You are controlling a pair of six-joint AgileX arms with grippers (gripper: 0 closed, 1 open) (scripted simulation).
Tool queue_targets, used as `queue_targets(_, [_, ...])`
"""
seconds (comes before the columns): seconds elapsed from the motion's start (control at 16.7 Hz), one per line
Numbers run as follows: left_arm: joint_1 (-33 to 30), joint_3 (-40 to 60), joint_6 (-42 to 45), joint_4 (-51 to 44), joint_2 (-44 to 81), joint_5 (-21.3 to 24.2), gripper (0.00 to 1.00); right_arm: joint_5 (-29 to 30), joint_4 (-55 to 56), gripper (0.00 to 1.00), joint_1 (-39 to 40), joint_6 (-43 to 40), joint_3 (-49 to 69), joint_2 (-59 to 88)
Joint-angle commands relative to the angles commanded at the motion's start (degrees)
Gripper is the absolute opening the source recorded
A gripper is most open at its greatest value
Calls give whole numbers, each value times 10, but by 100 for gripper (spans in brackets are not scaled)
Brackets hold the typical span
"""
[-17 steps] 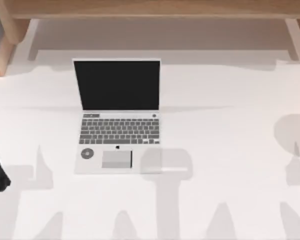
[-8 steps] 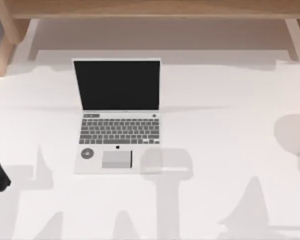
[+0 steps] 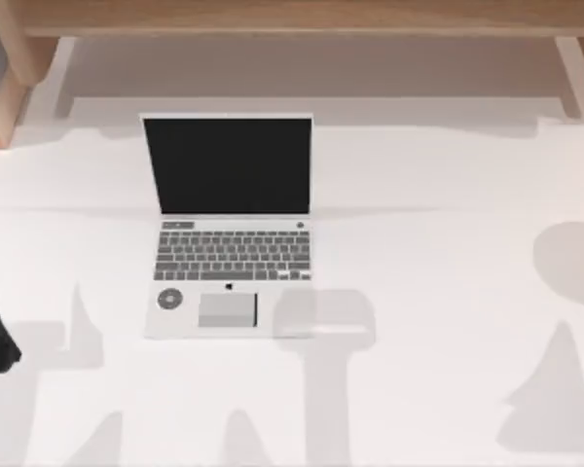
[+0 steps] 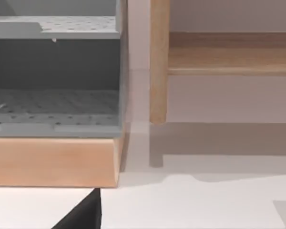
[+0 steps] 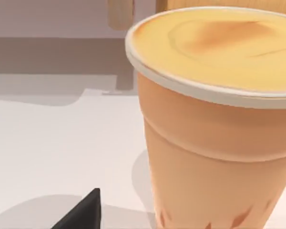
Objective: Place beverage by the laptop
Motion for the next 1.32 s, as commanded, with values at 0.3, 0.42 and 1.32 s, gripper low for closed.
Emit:
queue_targets(0.3, [0, 0, 0, 0, 0, 0, 100, -16, 47, 100, -17, -3, 2, 56])
queue_targets(0.42, [0, 0, 0, 0, 0, 0, 100, -16, 47, 100, -17, -3, 2, 56])
queue_targets(1.32, [0, 0, 0, 0, 0, 0, 100, 66, 91, 100, 63, 15, 160, 253])
